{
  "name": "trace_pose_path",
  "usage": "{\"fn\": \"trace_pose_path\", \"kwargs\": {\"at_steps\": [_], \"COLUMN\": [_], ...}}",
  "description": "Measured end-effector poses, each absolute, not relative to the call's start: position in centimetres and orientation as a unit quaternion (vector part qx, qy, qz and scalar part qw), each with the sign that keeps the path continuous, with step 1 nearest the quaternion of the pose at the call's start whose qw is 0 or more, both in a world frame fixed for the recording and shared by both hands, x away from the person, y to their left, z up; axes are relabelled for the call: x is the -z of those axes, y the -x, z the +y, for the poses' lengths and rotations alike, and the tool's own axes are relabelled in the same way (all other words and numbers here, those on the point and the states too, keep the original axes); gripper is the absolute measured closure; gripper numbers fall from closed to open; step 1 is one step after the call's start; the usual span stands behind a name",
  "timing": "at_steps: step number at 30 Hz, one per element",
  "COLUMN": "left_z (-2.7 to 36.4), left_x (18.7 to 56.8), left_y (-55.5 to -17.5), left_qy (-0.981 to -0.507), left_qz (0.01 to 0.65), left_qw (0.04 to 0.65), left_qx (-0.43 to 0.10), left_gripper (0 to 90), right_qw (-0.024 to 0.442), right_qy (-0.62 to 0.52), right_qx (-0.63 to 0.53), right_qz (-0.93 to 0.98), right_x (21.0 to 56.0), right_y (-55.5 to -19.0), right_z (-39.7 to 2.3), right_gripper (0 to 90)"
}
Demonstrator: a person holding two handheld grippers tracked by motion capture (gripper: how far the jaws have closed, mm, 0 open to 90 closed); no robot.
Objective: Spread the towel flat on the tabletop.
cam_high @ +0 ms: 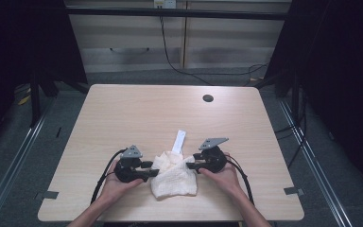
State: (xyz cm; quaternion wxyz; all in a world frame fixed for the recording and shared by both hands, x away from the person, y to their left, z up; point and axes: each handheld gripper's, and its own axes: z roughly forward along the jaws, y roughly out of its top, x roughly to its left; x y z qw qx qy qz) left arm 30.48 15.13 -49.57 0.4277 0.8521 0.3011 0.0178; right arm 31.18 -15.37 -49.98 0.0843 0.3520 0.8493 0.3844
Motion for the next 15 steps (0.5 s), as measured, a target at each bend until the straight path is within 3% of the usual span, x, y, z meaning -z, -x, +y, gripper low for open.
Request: {"fn": "trace_pose_path", "kwargs": {"at_steps": [2,4,5,6,7,15], "left_z": [15.0,15.0,15.0,15.2,15.2,16.5], "left_x": [49.6,49.5,49.4,49.2,49.2,48.2], "left_y": [-30.3,-30.3,-30.2,-30.3,-30.3,-30.4], "left_qy": [-0.857,-0.858,-0.858,-0.857,-0.857,-0.842], "left_qz": [0.295,0.291,0.290,0.284,0.284,0.297], "left_qw": [0.422,0.423,0.425,0.430,0.430,0.450], "left_qx": [-0.009,-0.006,-0.007,-0.003,-0.003,-0.029], "left_gripper": [64.9,73.7,73.7,80.1,82.4,85.2], "right_qw": [0.088,0.083,0.083,0.083,0.079,0.096], "right_qy": [-0.350,-0.344,-0.344,-0.340,-0.341,-0.358], "right_qx": [-0.380,-0.383,-0.383,-0.385,-0.388,-0.417], "right_qz": [0.852,0.854,0.854,0.854,0.852,0.830], "right_x": [50.2,50.2,50.2,50.0,50.0,48.0], "right_y": [-31.1,-31.0,-31.0,-30.9,-30.9,-30.7], "right_z": [-15.2,-15.0,-15.0,-15.0,-15.0,-16.4], "right_gripper": [57.0,68.9,68.9,80.5,84.1,88.7]}}
